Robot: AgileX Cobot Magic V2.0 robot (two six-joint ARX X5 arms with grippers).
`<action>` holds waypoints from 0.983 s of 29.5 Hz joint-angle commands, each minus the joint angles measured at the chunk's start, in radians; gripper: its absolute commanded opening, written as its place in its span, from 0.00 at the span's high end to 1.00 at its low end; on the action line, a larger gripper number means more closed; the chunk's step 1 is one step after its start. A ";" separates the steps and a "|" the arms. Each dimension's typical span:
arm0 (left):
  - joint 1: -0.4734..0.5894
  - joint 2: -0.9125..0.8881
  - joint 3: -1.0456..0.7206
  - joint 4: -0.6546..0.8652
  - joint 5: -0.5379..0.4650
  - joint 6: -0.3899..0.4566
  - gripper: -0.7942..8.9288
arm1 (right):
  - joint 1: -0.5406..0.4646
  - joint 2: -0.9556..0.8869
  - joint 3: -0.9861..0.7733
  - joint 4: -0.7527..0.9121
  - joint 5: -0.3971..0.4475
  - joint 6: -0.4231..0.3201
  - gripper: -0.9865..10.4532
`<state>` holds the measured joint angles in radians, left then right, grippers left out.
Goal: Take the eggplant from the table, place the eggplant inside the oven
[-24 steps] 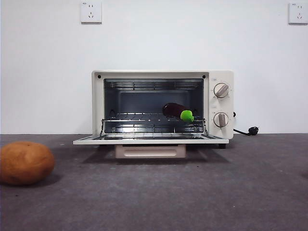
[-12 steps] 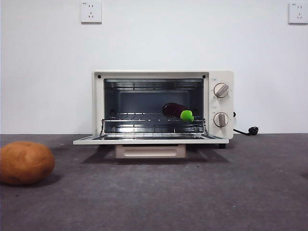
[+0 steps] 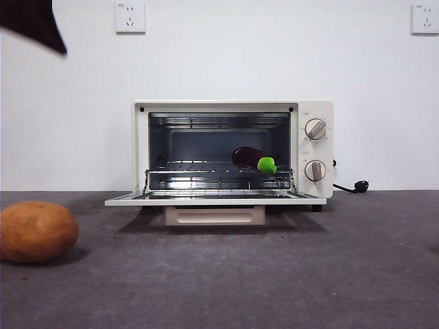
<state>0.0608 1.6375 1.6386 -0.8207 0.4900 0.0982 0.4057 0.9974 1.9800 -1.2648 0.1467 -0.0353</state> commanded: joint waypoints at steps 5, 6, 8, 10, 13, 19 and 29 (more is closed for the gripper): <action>0.007 0.129 -0.205 0.105 0.122 -0.018 0.92 | 0.001 -0.002 -0.001 -0.007 0.000 -0.003 0.92; 0.005 0.149 -0.227 0.122 0.145 -0.018 0.92 | 0.001 -0.002 -0.001 -0.013 0.000 -0.003 0.92; 0.002 0.188 -0.256 0.151 0.178 -0.021 0.92 | 0.001 -0.002 -0.001 -0.028 0.000 -0.003 0.92; -0.008 0.224 -0.281 0.174 0.187 -0.021 0.92 | 0.001 -0.002 -0.001 -0.042 0.000 -0.003 0.92; -0.018 0.282 -0.291 0.190 0.196 -0.019 0.92 | 0.001 -0.002 -0.001 -0.056 0.000 -0.003 0.92; -0.029 0.368 -0.291 0.228 0.279 -0.019 0.92 | 0.001 -0.002 -0.001 -0.080 0.000 -0.002 0.92; -0.063 0.453 -0.291 0.264 0.364 -0.011 0.93 | 0.001 -0.002 -0.001 -0.098 0.001 -0.002 0.92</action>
<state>0.0017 2.0762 1.3544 -0.5621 0.8322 0.0780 0.4057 0.9977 1.9800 -1.3506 0.1467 -0.0353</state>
